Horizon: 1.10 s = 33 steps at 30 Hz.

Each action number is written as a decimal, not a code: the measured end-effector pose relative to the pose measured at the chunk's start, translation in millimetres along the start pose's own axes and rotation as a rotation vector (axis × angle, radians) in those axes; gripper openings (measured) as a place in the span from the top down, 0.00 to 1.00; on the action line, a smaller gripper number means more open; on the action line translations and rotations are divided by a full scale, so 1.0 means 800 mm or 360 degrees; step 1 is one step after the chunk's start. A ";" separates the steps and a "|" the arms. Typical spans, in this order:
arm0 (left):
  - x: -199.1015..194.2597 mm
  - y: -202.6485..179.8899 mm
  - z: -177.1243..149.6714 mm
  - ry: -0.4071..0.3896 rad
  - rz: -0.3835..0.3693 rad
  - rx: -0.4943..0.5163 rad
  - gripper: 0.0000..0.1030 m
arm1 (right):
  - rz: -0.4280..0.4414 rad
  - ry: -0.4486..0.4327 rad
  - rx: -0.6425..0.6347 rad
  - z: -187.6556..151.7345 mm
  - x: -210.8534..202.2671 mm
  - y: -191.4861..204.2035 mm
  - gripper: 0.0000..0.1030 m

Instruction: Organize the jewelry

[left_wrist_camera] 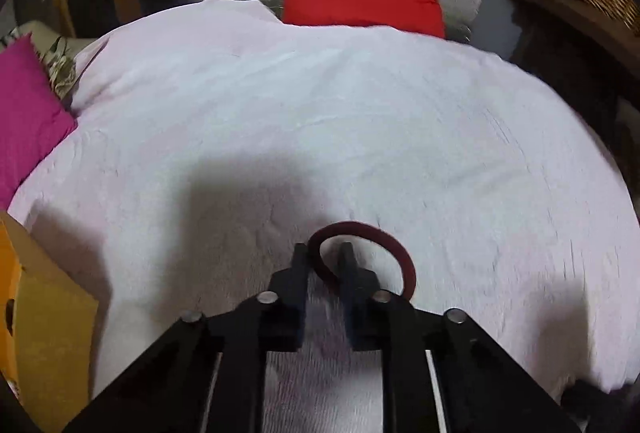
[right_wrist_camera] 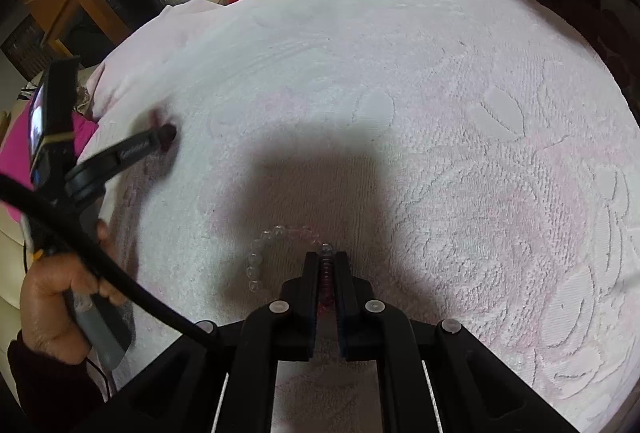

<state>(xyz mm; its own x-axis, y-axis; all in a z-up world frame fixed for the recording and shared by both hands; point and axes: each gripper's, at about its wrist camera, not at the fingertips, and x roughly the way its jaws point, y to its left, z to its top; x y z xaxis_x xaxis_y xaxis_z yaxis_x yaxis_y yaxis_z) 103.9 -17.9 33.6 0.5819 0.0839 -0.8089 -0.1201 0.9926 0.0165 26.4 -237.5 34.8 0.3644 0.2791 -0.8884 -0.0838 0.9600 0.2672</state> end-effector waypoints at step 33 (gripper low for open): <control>-0.087 -0.008 -0.102 0.0067 -0.0028 0.0535 0.53 | -0.0131 -0.0056 0.0050 0.023 0.011 0.018 0.90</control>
<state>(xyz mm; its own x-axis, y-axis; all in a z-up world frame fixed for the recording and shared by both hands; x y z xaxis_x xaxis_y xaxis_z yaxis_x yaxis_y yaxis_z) -1.6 -37.3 42.1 0.5471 0.0695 -0.8342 0.1660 0.9678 0.1894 45.5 -221.3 37.8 0.4014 0.1977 -0.8943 -0.0232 0.9783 0.2059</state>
